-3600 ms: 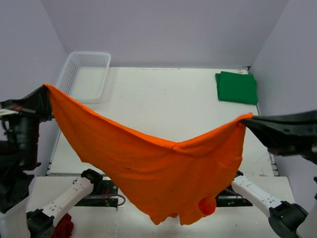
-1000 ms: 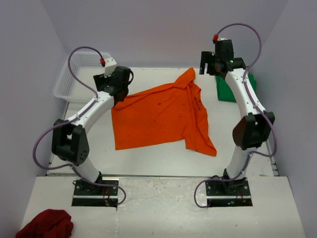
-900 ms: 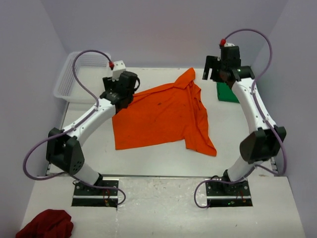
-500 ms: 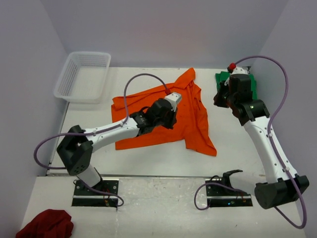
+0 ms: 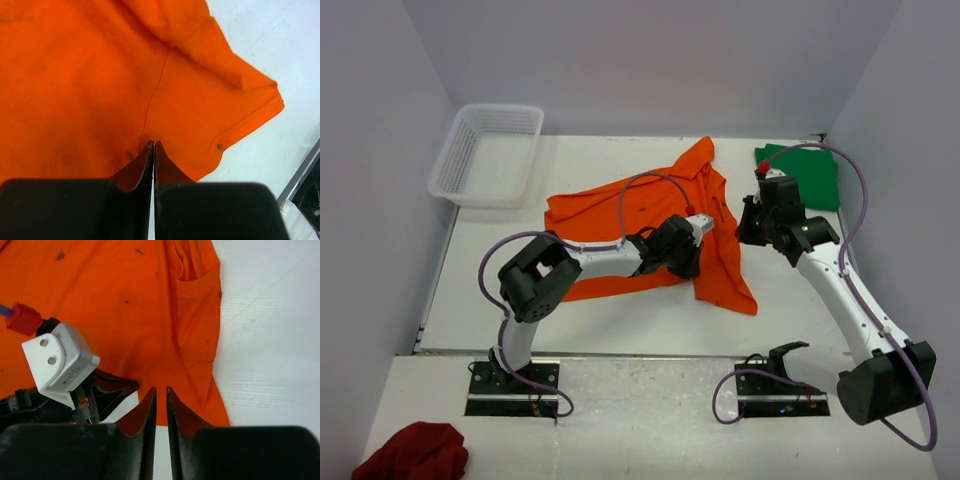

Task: Fold and stack the t-shirts
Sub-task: Flatten out the tshirt

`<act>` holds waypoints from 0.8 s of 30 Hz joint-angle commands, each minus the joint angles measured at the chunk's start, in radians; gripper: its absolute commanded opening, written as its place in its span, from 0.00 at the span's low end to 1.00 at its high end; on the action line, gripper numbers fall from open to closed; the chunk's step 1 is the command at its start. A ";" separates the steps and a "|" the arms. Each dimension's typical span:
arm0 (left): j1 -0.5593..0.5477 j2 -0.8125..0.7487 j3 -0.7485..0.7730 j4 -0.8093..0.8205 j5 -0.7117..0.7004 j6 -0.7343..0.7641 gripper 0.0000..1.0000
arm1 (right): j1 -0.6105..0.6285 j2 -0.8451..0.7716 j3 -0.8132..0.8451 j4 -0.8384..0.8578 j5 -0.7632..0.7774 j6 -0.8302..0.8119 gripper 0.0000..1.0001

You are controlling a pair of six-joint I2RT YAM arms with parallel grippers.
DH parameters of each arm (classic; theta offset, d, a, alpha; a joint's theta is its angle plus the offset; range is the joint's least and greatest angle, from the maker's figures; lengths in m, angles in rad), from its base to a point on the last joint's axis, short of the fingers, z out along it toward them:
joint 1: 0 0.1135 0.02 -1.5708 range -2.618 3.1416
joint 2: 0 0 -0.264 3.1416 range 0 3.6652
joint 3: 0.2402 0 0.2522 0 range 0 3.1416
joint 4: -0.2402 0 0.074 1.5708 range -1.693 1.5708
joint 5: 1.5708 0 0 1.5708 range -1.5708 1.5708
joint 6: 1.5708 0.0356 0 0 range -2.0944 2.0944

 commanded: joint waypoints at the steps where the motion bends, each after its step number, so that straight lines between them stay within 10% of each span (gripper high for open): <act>1: -0.003 0.026 0.065 0.085 0.042 -0.015 0.00 | 0.017 0.007 0.008 0.040 -0.002 0.013 0.06; 9: 0.023 0.038 0.045 -0.079 -0.090 -0.122 0.00 | 0.029 0.049 -0.001 0.020 0.054 0.004 0.00; 15: 0.057 -0.040 -0.090 -0.093 -0.138 -0.163 0.00 | 0.063 0.083 -0.018 0.011 0.047 0.027 0.30; 24: 0.112 -0.123 -0.200 -0.101 -0.193 -0.138 0.00 | 0.176 0.091 -0.078 -0.063 0.078 0.142 0.37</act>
